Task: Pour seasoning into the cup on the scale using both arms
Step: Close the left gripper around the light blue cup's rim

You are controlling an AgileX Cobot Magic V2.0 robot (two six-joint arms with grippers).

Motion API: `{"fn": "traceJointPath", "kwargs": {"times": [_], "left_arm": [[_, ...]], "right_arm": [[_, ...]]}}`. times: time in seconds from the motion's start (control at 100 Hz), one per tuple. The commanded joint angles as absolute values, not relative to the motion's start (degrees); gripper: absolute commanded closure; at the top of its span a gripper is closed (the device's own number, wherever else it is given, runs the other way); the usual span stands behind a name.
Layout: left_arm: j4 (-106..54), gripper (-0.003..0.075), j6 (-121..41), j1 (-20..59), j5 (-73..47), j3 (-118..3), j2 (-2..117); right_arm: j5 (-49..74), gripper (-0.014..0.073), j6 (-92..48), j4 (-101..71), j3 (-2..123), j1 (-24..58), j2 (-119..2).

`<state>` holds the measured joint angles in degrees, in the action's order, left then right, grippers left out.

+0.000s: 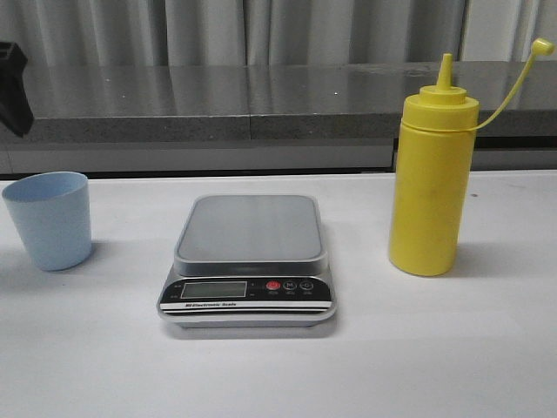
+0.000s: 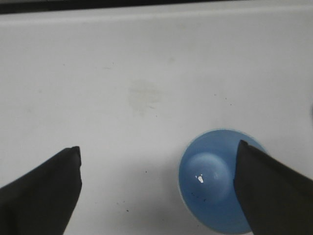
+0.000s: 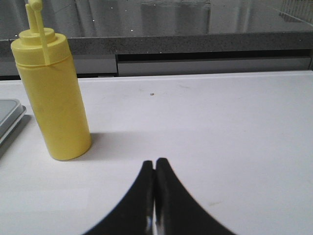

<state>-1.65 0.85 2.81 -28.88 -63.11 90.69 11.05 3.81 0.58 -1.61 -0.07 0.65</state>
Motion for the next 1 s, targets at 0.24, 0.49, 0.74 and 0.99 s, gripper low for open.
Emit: {"fn": "traceJointPath", "kwargs": {"times": [0.24,0.49,0.74,0.99], "left_arm": [[-2.84,0.0101,0.71,3.26,-28.18,-65.05,95.82],[-3.1,0.0193,0.71,3.26,-28.78,-65.05,97.69],[-4.41,0.0689,0.71,3.26,-28.78,-65.05,97.69],[-5.4,0.074,0.71,3.26,-31.01,-67.02,97.69]], "right_arm": [[6.28,0.0662,3.5,0.62,-0.61,-0.5,1.74],[6.28,0.0662,3.5,0.62,-0.61,-0.5,1.74],[6.28,0.0662,3.5,0.62,-0.61,-0.5,1.74],[6.28,0.0662,3.5,0.62,-0.61,-0.5,1.74]]}}
